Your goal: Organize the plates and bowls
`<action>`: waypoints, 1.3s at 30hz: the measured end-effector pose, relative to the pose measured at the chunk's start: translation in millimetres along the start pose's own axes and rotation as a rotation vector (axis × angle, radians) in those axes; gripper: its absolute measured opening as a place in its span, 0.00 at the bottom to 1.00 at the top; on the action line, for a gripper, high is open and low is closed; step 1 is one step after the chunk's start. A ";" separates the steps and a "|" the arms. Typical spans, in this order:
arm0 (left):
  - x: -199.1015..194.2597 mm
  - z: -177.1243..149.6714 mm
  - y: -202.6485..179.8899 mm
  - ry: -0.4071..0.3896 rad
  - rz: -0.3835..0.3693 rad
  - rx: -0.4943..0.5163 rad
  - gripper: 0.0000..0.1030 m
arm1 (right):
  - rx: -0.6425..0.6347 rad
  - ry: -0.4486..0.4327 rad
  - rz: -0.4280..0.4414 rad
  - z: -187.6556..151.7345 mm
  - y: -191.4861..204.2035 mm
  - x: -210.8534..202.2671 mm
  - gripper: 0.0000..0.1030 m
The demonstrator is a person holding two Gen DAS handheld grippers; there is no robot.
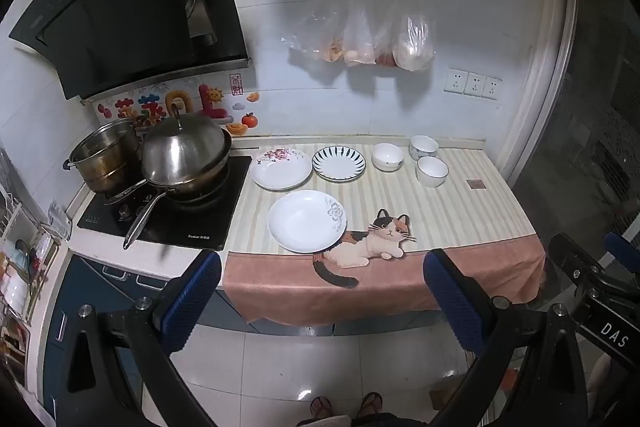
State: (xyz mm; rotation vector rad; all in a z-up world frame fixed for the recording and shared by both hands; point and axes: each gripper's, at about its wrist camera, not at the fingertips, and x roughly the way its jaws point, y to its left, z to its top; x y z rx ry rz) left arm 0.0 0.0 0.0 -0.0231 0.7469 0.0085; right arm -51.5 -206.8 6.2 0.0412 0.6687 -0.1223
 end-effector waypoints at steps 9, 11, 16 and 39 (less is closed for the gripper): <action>-1.8 -0.9 2.3 -0.003 0.003 0.000 1.00 | 0.000 0.008 0.000 0.3 -3.8 3.2 1.00; 0.1 0.1 -0.1 0.005 0.005 0.004 1.00 | 0.002 0.009 0.001 0.7 -4.0 3.6 1.00; 0.1 0.0 -0.1 0.005 0.006 0.006 1.00 | 0.006 0.008 0.003 1.4 -4.4 4.7 1.00; 0.1 0.4 -0.1 0.008 0.007 0.006 1.00 | 0.006 0.009 0.007 0.8 -0.8 8.9 1.00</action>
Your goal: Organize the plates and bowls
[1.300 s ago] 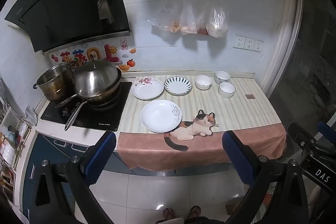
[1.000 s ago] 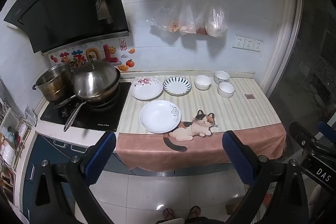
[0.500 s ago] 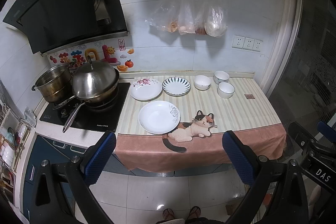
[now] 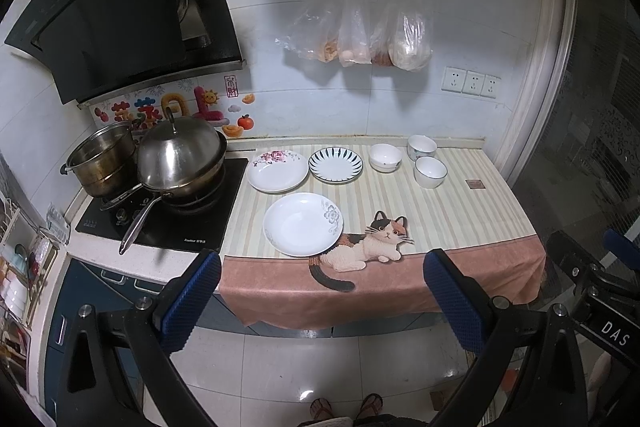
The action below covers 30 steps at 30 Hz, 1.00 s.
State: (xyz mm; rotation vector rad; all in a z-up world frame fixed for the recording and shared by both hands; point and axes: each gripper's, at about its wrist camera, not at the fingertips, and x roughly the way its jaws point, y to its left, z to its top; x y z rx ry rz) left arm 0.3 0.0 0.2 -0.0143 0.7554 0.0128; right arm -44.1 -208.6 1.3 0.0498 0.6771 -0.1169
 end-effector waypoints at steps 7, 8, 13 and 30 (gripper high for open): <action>0.0 0.0 -0.4 -0.002 0.001 -0.001 1.00 | -0.001 0.005 0.003 1.2 -0.8 2.0 1.00; -0.1 -0.2 -0.5 -0.001 0.001 0.001 1.00 | -0.001 0.006 0.004 0.9 1.1 1.3 1.00; -0.2 -0.1 -0.7 -0.001 0.000 0.002 1.00 | 0.001 0.005 0.006 -1.0 8.2 4.4 1.00; -0.3 -0.1 -1.0 -0.001 0.000 0.002 1.00 | 0.002 0.007 0.010 -0.5 7.6 3.3 1.00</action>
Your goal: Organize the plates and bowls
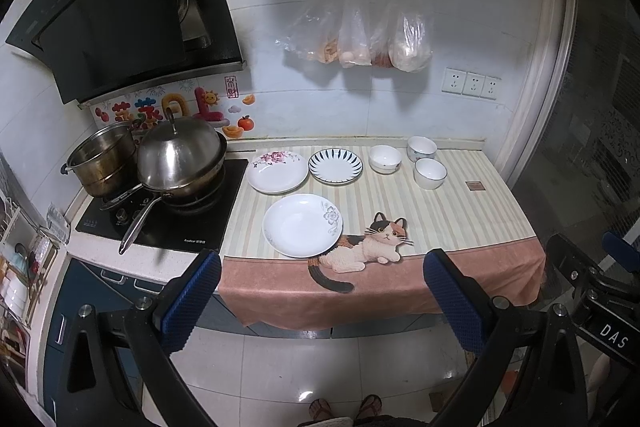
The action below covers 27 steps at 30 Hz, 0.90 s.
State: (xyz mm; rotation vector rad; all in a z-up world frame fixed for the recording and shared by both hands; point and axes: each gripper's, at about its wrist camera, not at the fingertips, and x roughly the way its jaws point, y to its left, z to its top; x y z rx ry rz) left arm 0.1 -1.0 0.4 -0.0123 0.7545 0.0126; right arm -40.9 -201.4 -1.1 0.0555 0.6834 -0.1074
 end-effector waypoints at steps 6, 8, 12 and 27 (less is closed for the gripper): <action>-0.1 0.1 -0.3 -0.001 0.001 0.000 1.00 | 0.000 -0.002 -0.001 0.2 -0.2 -1.1 1.00; 0.0 0.0 -0.2 -0.001 0.002 0.001 1.00 | 0.001 -0.002 0.001 0.5 -0.6 -1.6 1.00; -0.1 0.0 0.1 -0.002 0.002 0.000 1.00 | 0.001 -0.003 0.003 1.3 0.0 -2.1 1.00; 4.0 14.8 -1.3 -0.009 -0.001 0.003 1.00 | 0.008 -0.008 0.006 5.2 4.5 -5.7 1.00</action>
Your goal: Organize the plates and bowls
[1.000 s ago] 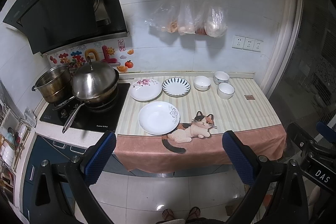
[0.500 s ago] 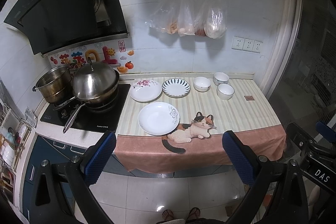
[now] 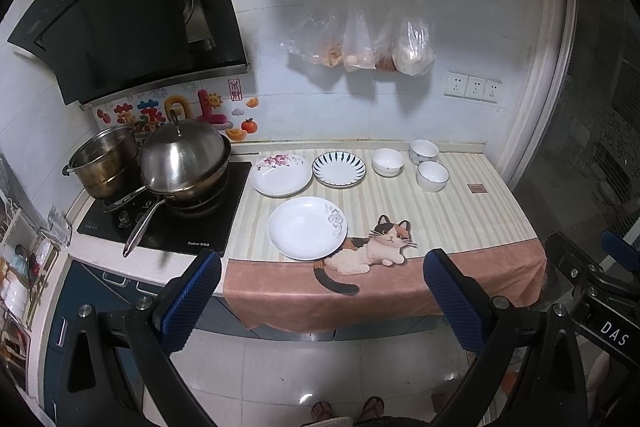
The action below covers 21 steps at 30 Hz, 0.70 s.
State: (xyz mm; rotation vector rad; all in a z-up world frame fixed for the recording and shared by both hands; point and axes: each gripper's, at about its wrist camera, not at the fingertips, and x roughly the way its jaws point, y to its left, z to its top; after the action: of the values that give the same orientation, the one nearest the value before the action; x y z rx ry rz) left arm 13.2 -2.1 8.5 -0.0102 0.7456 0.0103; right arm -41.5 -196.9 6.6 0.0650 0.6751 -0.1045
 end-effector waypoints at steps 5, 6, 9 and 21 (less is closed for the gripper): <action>6.0 6.6 32.0 -0.016 0.001 -0.006 1.00 | 0.022 -0.002 -0.005 0.1 11.2 3.0 1.00; 19.1 11.3 41.9 -0.030 0.024 -0.013 1.00 | 0.034 0.000 -0.003 0.2 13.0 7.0 1.00; 49.4 6.8 60.9 -0.026 0.064 -0.018 1.00 | 0.062 -0.007 0.029 -0.3 21.4 32.1 1.00; 286.3 -3.5 123.9 0.288 0.151 -0.051 0.98 | 0.002 0.268 0.197 -16.4 70.7 259.4 1.00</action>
State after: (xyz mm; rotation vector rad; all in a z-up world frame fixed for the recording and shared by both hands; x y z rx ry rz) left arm 219.5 123.5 -189.1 -0.0036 1.0328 0.1747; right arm 157.9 -144.7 -166.9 0.1487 0.9322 0.0951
